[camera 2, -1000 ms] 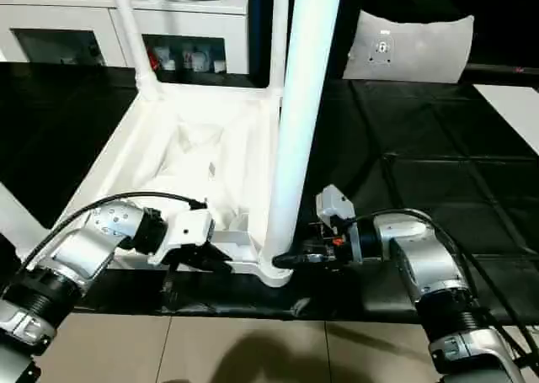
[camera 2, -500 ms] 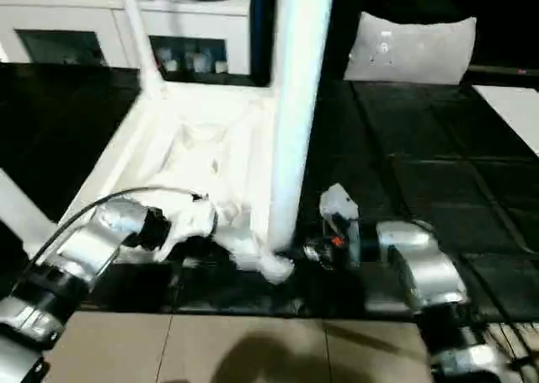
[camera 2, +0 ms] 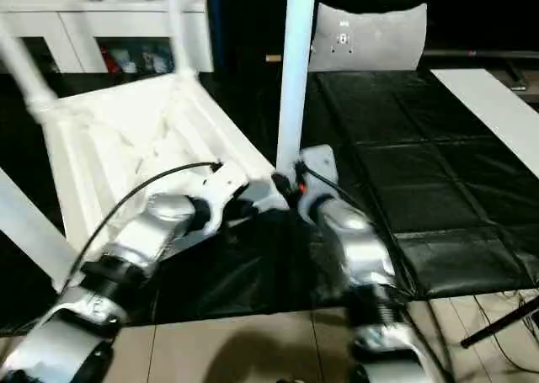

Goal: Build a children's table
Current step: Rotate leg to tighten

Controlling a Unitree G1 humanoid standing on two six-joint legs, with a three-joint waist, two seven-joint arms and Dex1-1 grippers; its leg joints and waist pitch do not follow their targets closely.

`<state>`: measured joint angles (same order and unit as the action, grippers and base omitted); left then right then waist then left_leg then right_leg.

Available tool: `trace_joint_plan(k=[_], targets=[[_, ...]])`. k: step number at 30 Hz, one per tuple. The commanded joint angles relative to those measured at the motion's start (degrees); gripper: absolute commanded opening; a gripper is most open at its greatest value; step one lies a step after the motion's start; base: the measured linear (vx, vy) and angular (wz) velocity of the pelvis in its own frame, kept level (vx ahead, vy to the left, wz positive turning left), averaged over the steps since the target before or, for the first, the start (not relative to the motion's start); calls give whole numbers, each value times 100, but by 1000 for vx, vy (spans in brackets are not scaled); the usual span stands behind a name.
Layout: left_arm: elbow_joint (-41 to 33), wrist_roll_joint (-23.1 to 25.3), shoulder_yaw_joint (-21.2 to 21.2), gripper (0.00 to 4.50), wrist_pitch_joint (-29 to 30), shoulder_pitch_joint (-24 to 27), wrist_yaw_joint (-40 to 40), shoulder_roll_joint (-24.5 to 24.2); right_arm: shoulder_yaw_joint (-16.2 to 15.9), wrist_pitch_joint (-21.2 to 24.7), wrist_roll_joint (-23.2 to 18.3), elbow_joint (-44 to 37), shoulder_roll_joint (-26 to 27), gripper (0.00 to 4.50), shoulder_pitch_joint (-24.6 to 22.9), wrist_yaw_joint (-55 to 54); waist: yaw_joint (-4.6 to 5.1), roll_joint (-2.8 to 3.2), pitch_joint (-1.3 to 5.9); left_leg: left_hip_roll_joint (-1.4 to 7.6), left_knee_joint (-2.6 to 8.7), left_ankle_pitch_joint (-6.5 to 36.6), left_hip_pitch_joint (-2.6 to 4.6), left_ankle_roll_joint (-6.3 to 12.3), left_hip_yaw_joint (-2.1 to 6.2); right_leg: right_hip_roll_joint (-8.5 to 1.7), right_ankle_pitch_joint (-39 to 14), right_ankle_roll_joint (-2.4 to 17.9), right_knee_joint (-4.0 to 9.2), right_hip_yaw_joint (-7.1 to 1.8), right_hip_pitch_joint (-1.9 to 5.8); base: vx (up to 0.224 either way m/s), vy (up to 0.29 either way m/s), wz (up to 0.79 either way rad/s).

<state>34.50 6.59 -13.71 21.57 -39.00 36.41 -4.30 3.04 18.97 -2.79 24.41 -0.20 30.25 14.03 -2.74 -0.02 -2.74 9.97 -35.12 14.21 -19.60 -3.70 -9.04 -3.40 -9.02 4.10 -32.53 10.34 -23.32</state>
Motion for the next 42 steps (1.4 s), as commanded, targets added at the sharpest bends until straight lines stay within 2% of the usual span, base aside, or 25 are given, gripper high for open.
trace_joint_plan(k=[1, 2, 3, 7, 9, 10, 12, 15, 16, 20, 22, 23, 24, 25, 26, 27, 33, 35, 36, 38, 39, 42], targets=[[-304, -138, -62, 0, -368, -266, -29, 317, -107, 12, -139, 252, 299, 257, -25, -121, -57, -25, 499, 392, 297, -980, -76, 839, 162, -710, -551, 422, 216, -508, 466, 0, 0, 0], [-309, -125, -76, 0, -371, -262, -14, 308, -87, -12, -143, 239, 299, 257, -28, -118, -67, -35, 488, 372, 289, -1000, -72, 925, 141, -712, -443, 508, 201, -520, 457, 0, 0, 0], [-318, -100, -97, 0, -370, -249, 4, 294, -60, -56, -116, 204, 302, 267, -40, -119, -89, -49, 487, 352, 286, -981, -89, 970, 134, -720, -400, 535, 175, -529, 483, 0, 0, 0], [-357, -93, -191, 0, -506, -163, 174, 190, -6, -171, -213, 113, 231, 301, -112, 26, -117, -20, 476, 380, 290, -913, -64, 1048, 127, -702, -534, 487, 198, -522, 461, 0, 0, 0], [-401, -102, -230, 0, -613, -53, 351, 50, -153, -366, -200, -76, -64, 307, -238, 471, -144, -14, 474, 387, 286, -850, -65, 1044, 124, -708, -622, 447, 208, -526, 465, 0, 0, 0], [-417, -108, -238, 0, -623, -7, 413, -16, -214, -428, -165, -176, -202, 335, -303, 632, -154, -14, 476, 387, 285, -846, -65, 1037, 125, -701, -628, 437, 207, -522, 470, 0, 0, 0], [-443, -121, -269, 0, -699, 59, 576, -133, -276, -514, -188, -326, -425, 335, -398, 1011, -189, -25, 471, 390, 286, -816, -57, 1045, 124, -694, -676, 403, 211, -520, 470, 0, 0, 0], [-495, -140, -346, 0, -911, 184, 975, -374, -390, -586, -286, -579, -925, 369, -561, 1833, -218, -46, 456, 357, 289, -659, -81, 1004, 99, -692, -908, 294, 257, -522, 487, 0, 0, 0], [-516, -151, -367, 0, -948, 221, 1091, -440, -447, -613, -298, -631, -1085, 369, -604, 2085, -252, -52, 456, 340, 290, -596, -84, 987, 95, -679, -1050, 189, 272, -515, 497, 0, 0, 0], [-570, -225, -523, 0, -1350, 361, 1749, -784, -600, -953, -492, -789, -1732, 369, -761, 3213, -283, -84, 434, 338, 310, -346, -63, 929, 80, -649, -1548, -76, 352, -496, 463, 0, 0, 0], [-635, -294, -605, 0, -1499, 429, 2108, -942, -654, -1149, -569, -808, -1964, 369, -793, 3649, -299, -77, 424, 326, 318, -257, -57, 875, 69, -644, -1747, -122, 379, -490, 458, 0, 0, 0], [-647, -300, -653, 0, -1577, 447, 2251, -1017, -664, -1218, -609, -801, -2053, 369, -796, 3833, -295, -120, 427, 320, 315, -248, -71, 871, 62, -639, -1778, -160, 385, -494, 470, 0, 0, 0], [-628, -255, -772, 0, -1805, 472, 2496, -1173, -671, -1312, -718, -781, -2187, 369, -791, 4210, -331, -113, 425, 326, 319, -238, -54, 869, 63, -630, -1869, -210, 393, -490, 454, 0, 0, 0], [-615, -246, -810, 0, -1873, 481, 2616, -1225, -678, -1309, -803, -775, -2247, 369, -789, 4430, -342, -127, 425, 335, 321, -246, -55, 876, 66, -633, -1867, -222, 388, -492, 452, 0, 0, 0], [-619, -247, -851, 0, -1938, 498, 2757, -1284, -705, -1298, -893, -779, -2313, 369, -799, 4691, -379, -101, 429, 351, 322, -258, -30, 889, 73, -633, -1842, -209, 380, -488, 435, 0, 0, 0], [-616, -250, -874, 0, -1970, 501, 2846, -1313, -722, -1290, -953, -772, -2361, 369, -799, 4863, -386, -113, 427, 387, 326, -304, -23, 908, 80, -643, -1756, -149, 369, -493, 423, 0, 0, 0], [-753, -369, -1058, 0, -2195, 569, 3616, -1602, -1054, -1667, -838, -465, -2675, 369, -730, 5600, -432, -135, 437, 402, 320, -438, -33, 868, 86, -675, -1544, 45, 306, -505, 427, 0, 0, 0], [-742, -387, -1096, 0, -2290, 554, 3772, -1671, -1111, -1678, -881, -350, -2726, 369, -681, 5882, -439, -145, 435, 381, 315, -380, -45, 869, 69, -672, -1603, 25, 320, -506, 443, 0, 0, 0], [-732, -391, -1121, 0, -2343, 541, 3856, -1713, -1139, -1659, -916, -299, -2752, 355, -654, 6041, -470, -138, 435, 374, 316, -358, -47, 846, 66, -663, -1704, -10, 334, -498, 448, 0, 0, 0], [-700, -362, -1156, 0, -2477, 509, 3989, -1766, -1193, -1604, -978, -210, -2808, 355, -600, 6326, -491, -160, 435, 388, 314, -360, -38, 850, 64, -652, -1722, -46, 335, -494, 438, 0, 0, 0], [-705, -366, -1159, 0, -2481, 508, 4017, -1773, -1207, -1598, -986, -198, -2820, 341, -593, 6372, -508, -148, 436, 400, 318, -387, -30, 831, 69, -659, -1717, -41, 326, -496, 428, 0, 0, 0], [-734, -393, -1165, 0, -2508, 500, 4134, -1801, -1326, -1520, -1055, -205, -2915, 316, -589, 6691, -522, -165, 442, 400, 314, -383, -40, 814, 68, -662, -1690, -46, 318, -496, 443, 0, 0, 0]])
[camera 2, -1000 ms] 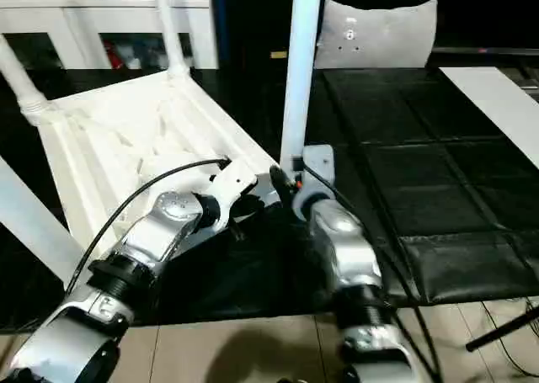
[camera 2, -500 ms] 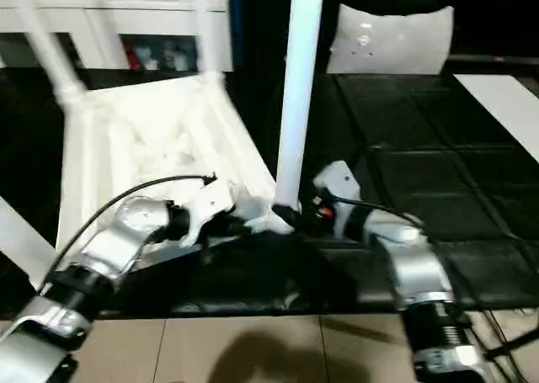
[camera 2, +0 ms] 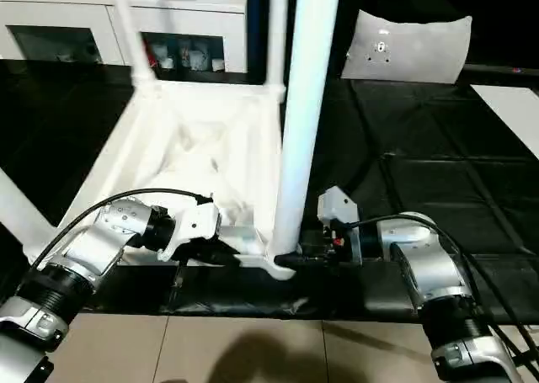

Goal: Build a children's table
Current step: Rotate leg to tighten

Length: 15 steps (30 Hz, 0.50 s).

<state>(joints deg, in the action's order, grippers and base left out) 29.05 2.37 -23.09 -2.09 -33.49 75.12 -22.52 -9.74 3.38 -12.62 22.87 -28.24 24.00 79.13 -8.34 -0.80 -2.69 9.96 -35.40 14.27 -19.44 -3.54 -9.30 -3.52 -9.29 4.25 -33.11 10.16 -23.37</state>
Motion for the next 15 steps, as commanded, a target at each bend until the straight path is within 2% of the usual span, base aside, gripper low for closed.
trace_joint_plan(k=[1, 2, 11, 15], targets=[[-190, 30, -229, 0, -147, -56, 274, 17, -75, 39, -78, -63, -127, 308, 28, 229, 29, -83, 439, 403, 340, -404, -58, 808, 93, -652, -1640, -73, 376, -483, 448, 0, 0, 0], [-189, 30, -232, 0, -154, -62, 286, 13, -103, 36, -83, -71, -143, 297, 22, 280, 30, -99, 437, 408, 342, -418, -53, 802, 99, -643, -1643, -85, 367, -474, 440, 0, 0, 0], [-97, -2, -220, 0, -213, -116, 378, 10, -165, 136, -163, -5, -189, 210, 58, 664, 25, -109, 447, 391, 341, -373, -63, 722, 92, -634, -1675, -125, 385, -470, 452, 0, 0, 0], [-61, -7, -215, 0, -224, -132, 379, 11, -216, 180, -196, -51, -212, 196, 31, 732, 30, -119, 448, 390, 340, -388, -57, 715, 92, -631, -1684, -120, 383, -465, 446, 0, 0, 0]])
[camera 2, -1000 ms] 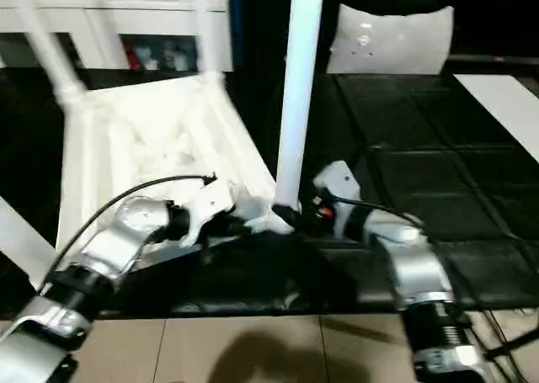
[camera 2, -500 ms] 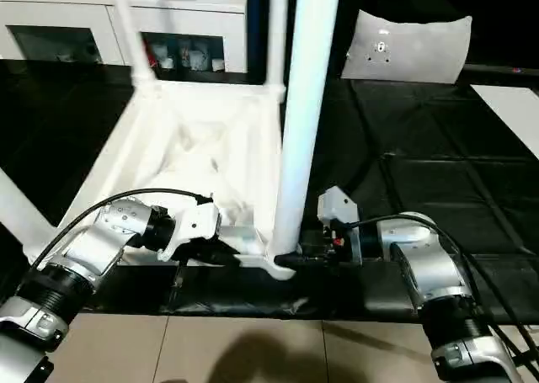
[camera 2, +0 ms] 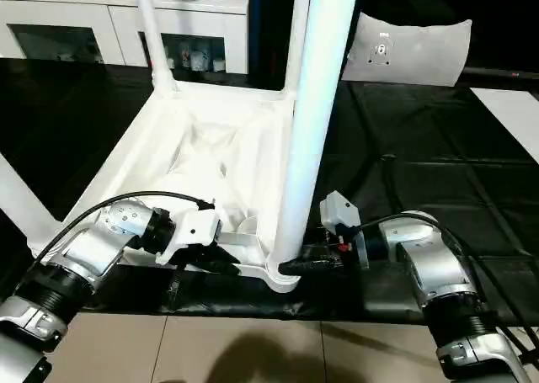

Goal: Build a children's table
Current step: Rotate leg to tighten

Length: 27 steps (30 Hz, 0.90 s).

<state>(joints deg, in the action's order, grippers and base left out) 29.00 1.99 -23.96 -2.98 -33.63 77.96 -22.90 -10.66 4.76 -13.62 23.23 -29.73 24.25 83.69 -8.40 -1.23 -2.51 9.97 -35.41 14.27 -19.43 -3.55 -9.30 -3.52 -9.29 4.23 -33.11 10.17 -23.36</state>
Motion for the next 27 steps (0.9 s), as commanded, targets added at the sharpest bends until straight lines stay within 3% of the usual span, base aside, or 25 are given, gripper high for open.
trace_joint_plan(k=[1, 5, 10, 11, 12, 13, 15, 16, 17, 19, 20, 21, 23, 24, 25, 26, 27], targets=[[-56, 31, -128, 0, -136, -118, 95, 49, -124, 42, -96, -88, -63, 194, 7, 275, 34, -75, 428, 388, 344, -387, -57, 713, 93, -631, -1699, -117, 385, -463, 445, 0, 0, 0], [-27, 30, -90, 0, -98, -126, 37, 72, -114, 77, -116, -137, -25, 193, -26, 270, 31, -61, 432, 385, 342, -379, -58, 694, 93, -623, -1713, -155, 393, -461, 446, 0, 0, 0], [-34, -34, 100, 0, 410, -174, -377, 274, -8, 726, -314, -519, 236, 193, -201, -248, 26, -46, 425, 401, 347, -401, -59, 674, 96, -632, -1671, -140, 393, -466, 448, 0, 0, 0], [-34, -34, 100, 0, 410, -174, -377, 274, -8, 726, -314, -519, 236, 193, -201, -248, 26, -55, 412, 391, 356, -298, -46, 634, 95, -638, -1851, -185, 436, -447, 442, 0, 0, 0], [-62, -55, 226, 0, 805, -243, -753, 464, 18, 1245, -255, -769, 525, 193, -279, -991, 31, -58, 404, 375, 364, -229, -41, 606, 88, -630, -1971, -221, 460, -438, 446, 0, 0, 0], [-62, -55, 226, 0, 805, -243, -753, 464, 18, 1245, -255, -769, 525, 193, -279, -991, 47, -39, 364, 373, 387, -105, -3, 501, 81, -615, -2208, -277, 529, -430, 420, 0, 0, 0], [-64, -18, 313, 0, 1193, -335, -1176, 688, 74, 1650, -158, -970, 920, 193, -283, -1820, 112, -42, 343, 296, 385, 232, 38, 278, 65, -599, -2838, -560, 665, -367, 425, 0, 0, 0], [-64, -18, 313, 0, 1193, -335, -1176, 688, 74, 1650, -158, -970, 920, 193, -283, -1820, 132, -50, 341, 265, 380, 277, 32, 261, 62, -590, -2938, -647, 691, -337, 433, 0, 0, 0], [-63, 0, 342, 0, 1326, -364, -1334, 772, 104, 1724, -98, -1006, 1082, 193, -268, -2133, 174, -18, 347, 259, 381, 358, 4, 248, 83, -596, -3021, -797, 711, -303, 468, 0, 0, 0], [-10, 17, 405, 0, 1465, -423, -1602, 929, 146, 1801, 31, -966, 1291, 193, -210, -2552, 289, -11, 346, 296, 382, 443, 24, 226, 106, -576, -2977, -841, 763, -255, 440, 0, 0, 0], [48, 21, 484, 0, 1618, -485, -1907, 1112, 186, 1814, 219, -891, 1512, 193, -151, -3028, 317, -10, 361, 303, 381, 462, 30, 226, 117, -587, -2948, -835, 767, -245, 455, 0, 0, 0], [125, 26, 570, 0, 1747, -555, -2227, 1296, 241, 1832, 386, -796, 1719, 193, -86, -3489, 427, 8, 362, 355, 399, 392, -36, 206, 156, -605, -2675, -697, 736, -234, 498, 0, 0, 0], [179, 51, 648, 0, 1871, -613, -2539, 1468, 339, 1935, 544, -712, 1934, 193, -20, -4000, 471, 18, 369, 357, 394, 414, 1, 204, 159, -624, -2612, -625, 740, -257, 476, 0, 0, 0], [225, 72, 725, 0, 1979, -664, -2836, 1622, 450, 1990, 700, -612, 2129, 192, 52, -4522, 517, 11, 382, 344, 401, 300, -24, 267, 160, -656, -2414, -464, 687, -307, 503, 0, 0, 0], [225, 72, 725, 0, 1979, -664, -2836, 1622, 450, 1990, 700, -612, 2129, 192, 52, -4522, 533, 17, 384, 350, 403, 241, -24, 293, 158, -655, -2313, -371, 666, -324, 488, 0, 0, 0], [224, 89, 837, 0, 2141, -701, -3260, 1849, 555, 1994, 925, -568, 2371, 192, 111, -5213, 549, -3, 392, 371, 405, 119, -26, 340, 168, -670, -2105, -231, 611, -365, 490, 0, 0, 0], [194, 100, 905, 0, 2255, -710, -3497, 1987, 629, 2070, 1018, -596, 2528, 192, 134, -5655, 575, 8, 395, 392, 404, -72, -30, 348, 167, -679, -1851, -7, 554, -404, 464, 0, 0, 0]])
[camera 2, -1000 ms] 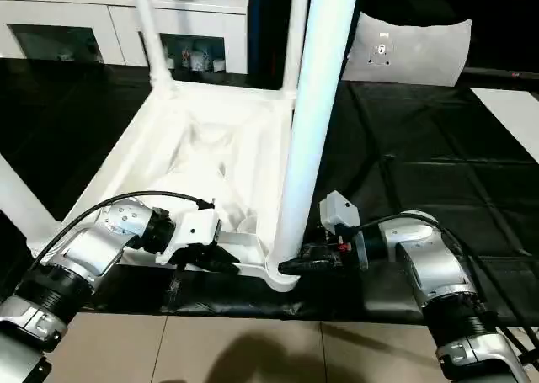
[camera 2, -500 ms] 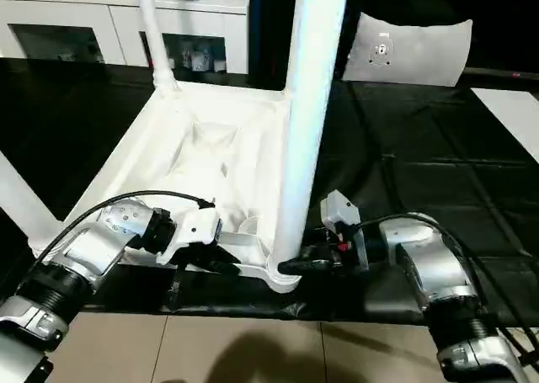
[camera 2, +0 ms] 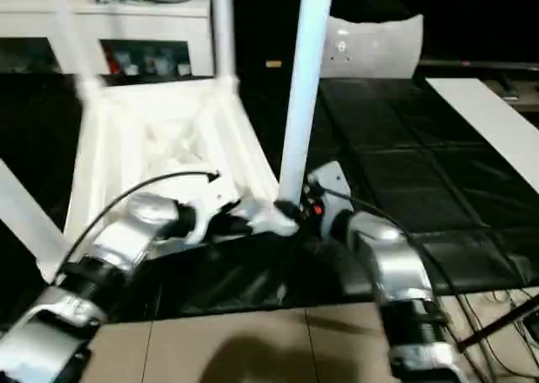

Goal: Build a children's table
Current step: Rotate leg to tighten

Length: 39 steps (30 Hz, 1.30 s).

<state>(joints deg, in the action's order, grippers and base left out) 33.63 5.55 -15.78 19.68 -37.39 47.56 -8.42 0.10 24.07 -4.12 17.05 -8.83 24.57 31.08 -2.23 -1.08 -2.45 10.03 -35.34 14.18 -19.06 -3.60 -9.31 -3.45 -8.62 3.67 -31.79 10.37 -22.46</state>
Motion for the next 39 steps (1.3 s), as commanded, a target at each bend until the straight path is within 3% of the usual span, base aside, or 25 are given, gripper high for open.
trace_joint_plan(k=[1, 3, 5, 8, 14, 16, 19, 20, 27, 30, 31, 33, 39], targets=[[-301, -233, 140, 0, 62, -333, -679, 659, -333, 202, 70, 3, 614, 192, 125, -782, -47, -2, 401, 374, 393, -113, -65, 383, 175, -687, -1862, 84, 408, -429, 385, 0, 0, 0], [-334, -163, 152, 0, 78, -315, -824, 722, -177, 235, -36, -45, 793, 192, 118, -1098, -64, 1, 468, 373, 352, -675, -117, 619, 174, -698, -1014, 348, 222, -507, 415, 28, -2, 1], [-339, -123, 131, 0, 41, -305, -819, 701, -114, 181, -96, -56, 830, 247, 101, -1130, -69, -12, 454, 367, 331, -920, -122, 879, 155, -696, -532, 526, 160, -524, 385, 0, 0, 0], [-380, -36, 41, 0, -58, -270, -690, 570, -107, 1, -49, -111, 788, 269, 43, -1068, -114, -11, 436, 340, 320, -805, -129, 1034, 125, -697, -590, 564, 165, -529, 393, 0, 0, 0], [-565, 42, -138, 0, -182, -73, -322, 244, -191, -415, 100, -351, 435, 316, -210, -678, -152, -9, 419, 362, 348, -523, -95, 872, 113, -665, -1126, 318, 228, -520, 391, 0, 0, 0], [-593, 45, -184, 0, -257, -12, -185, 137, -217, -459, -4, -482, 231, 339, -308, -385, -175, 10, 413, 382, 359, -461, -86, 811, 124, -667, -1231, 274, 233, -517, 393, 0, 0, 0], [-589, 70, -290, 0, -568, 89, 107, -78, -244, -535, -200, -693, -173, 349, -459, 270, -200, -4, 397, 352, 367, -262, -88, 787, 108, -657, -1476, 140, 290, -513, 407, 0, 0, 0], [-563, 70, -312, 0, -676, 122, 197, -151, -250, -600, -258, -733, -382, 374, -505, 579, -210, -15, 401, 341, 363, -229, -89, 784, 102, -645, -1548, 66, 301, -509, 409, 0, 0, 0], [-583, -101, -433, 0, -1055, 266, 956, -544, -130, -926, -555, -595, -1368, 430, -556, 2050, -323, -40, 407, 306, 355, -128, -98, 766, 84, -619, -1837, -235, 337, -490, 411, 0, 0, 0], [-547, -167, -519, 0, -1268, 280, 1375, -708, -99, -1042, -812, -484, -1673, 444, -545, 2721, -336, -55, 405, 321, 359, -156, -83, 818, 96, -607, -1799, -201, 333, -471, 387, 0, 0, 0], [-529, -181, -568, 0, -1357, 281, 1540, -770, -139, -1198, -801, -428, -1782, 444, -538, 2871, -334, -76, 408, 320, 353, -147, -86, 832, 88, -607, -1817, -199, 329, -474, 383, 0, 0, 0], [-512, -192, -665, 0, -1520, 284, 1841, -892, -253, -1567, -681, -291, -1964, 444, -513, 3091, -371, -59, 409, 319, 350, -200, -92, 817, 85, -614, -1829, -190, 322, -477, 379, 0, 0, 0], [-604, -253, -834, 0, -1718, 316, 2506, -1126, -395, -1726, -915, -58, -2130, 444, -388, 3942, -447, -74, 412, 351, 358, -212, -62, 800, 76, -618, -1844, -89, 305, -475, 362, 0, 0, 0]])
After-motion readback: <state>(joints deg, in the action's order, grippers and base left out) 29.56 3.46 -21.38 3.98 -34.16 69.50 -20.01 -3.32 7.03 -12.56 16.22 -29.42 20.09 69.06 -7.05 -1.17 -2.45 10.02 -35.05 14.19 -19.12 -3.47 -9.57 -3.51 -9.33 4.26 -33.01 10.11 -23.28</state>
